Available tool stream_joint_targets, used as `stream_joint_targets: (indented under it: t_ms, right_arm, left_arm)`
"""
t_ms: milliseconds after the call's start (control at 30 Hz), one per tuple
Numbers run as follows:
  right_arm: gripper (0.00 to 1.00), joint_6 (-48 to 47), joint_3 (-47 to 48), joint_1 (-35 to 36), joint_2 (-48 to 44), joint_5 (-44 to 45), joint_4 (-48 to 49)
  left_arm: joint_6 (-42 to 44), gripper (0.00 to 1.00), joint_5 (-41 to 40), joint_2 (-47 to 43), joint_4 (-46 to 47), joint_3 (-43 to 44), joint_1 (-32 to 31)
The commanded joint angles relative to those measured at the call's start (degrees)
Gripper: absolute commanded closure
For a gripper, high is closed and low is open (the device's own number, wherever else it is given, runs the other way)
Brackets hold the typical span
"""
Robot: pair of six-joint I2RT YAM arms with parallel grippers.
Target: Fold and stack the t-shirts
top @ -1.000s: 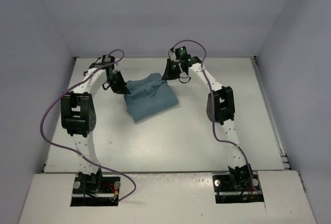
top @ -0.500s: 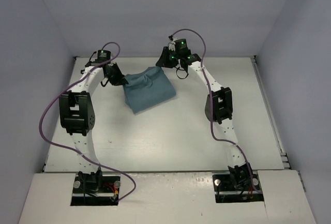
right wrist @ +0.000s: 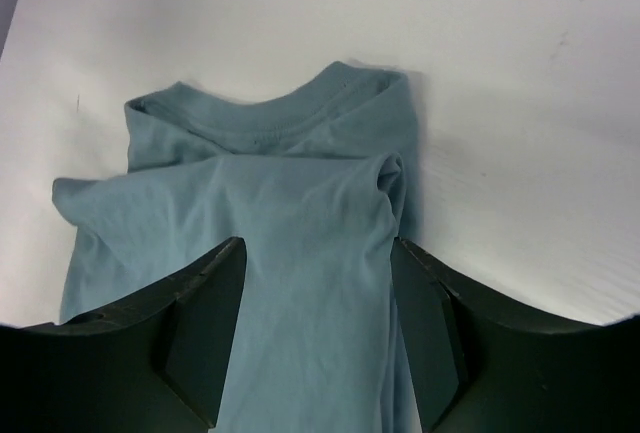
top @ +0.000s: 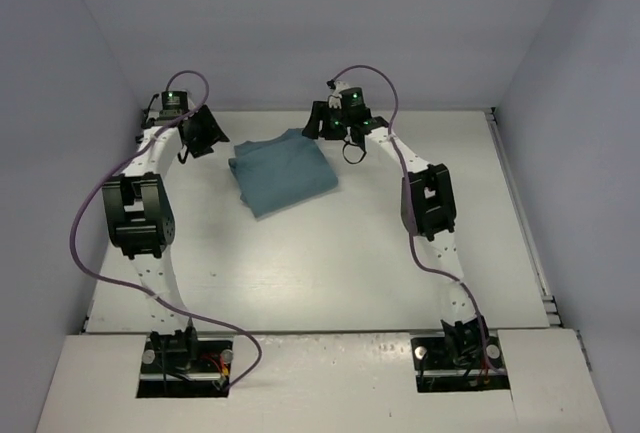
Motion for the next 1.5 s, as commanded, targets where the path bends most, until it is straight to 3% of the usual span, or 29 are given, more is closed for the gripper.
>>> stream_joint_targets:
  t_ms: [0,100,300,467,667,900,1133,1300,1467]
  right_arm:
    - [0.44,-8.8,-12.1,0.0,-17.1,2.2,4.7]
    - [0.45,-10.7,-20.2,0.9,-19.7,2.5,4.7]
    - [0.49,-11.9,-26.9,5.1,-17.5,5.3,4.7]
    - [0.52,-10.2,-31.3,7.0,-15.9,9.8,5.3]
    - [0.54,-6.5,-44.5,8.6,-21.1,16.9,7.9]
    - [0.57,0.3,-66.7,14.6,-37.4,24.4,8.9]
    - [0.58,9.9,-83.0,19.9,-56.0,26.6,8.5]
    - [0.57,5.9,-80.9,20.6,-67.7,24.1,4.7]
    - [0.56,-1.3,-70.4,12.9,-67.5,8.8,3.5]
  left_arm:
    - [9.1,0.48,-7.1,-11.0,-2.5,0.2,-6.2]
    - [9.4,0.48,-8.1,-11.5,-2.3,-3.9,-10.5]
    - [6.9,0.48,-8.9,-5.4,-2.1,-4.6,-17.2]
    - [5.7,0.49,-9.8,-0.6,-2.0,-6.0,-18.1]
    - [6.8,0.49,-11.8,-0.8,-1.3,-13.7,-21.2]
    - [2.2,0.49,-11.6,-13.7,6.2,-34.9,-27.7]
    - [0.5,0.5,-13.3,-31.0,3.1,-43.4,-33.8]
    - [5.9,0.48,-16.2,-41.7,-5.0,-36.6,-33.0]
    - [7.3,0.48,-11.6,-43.8,-5.8,-33.2,-27.8]
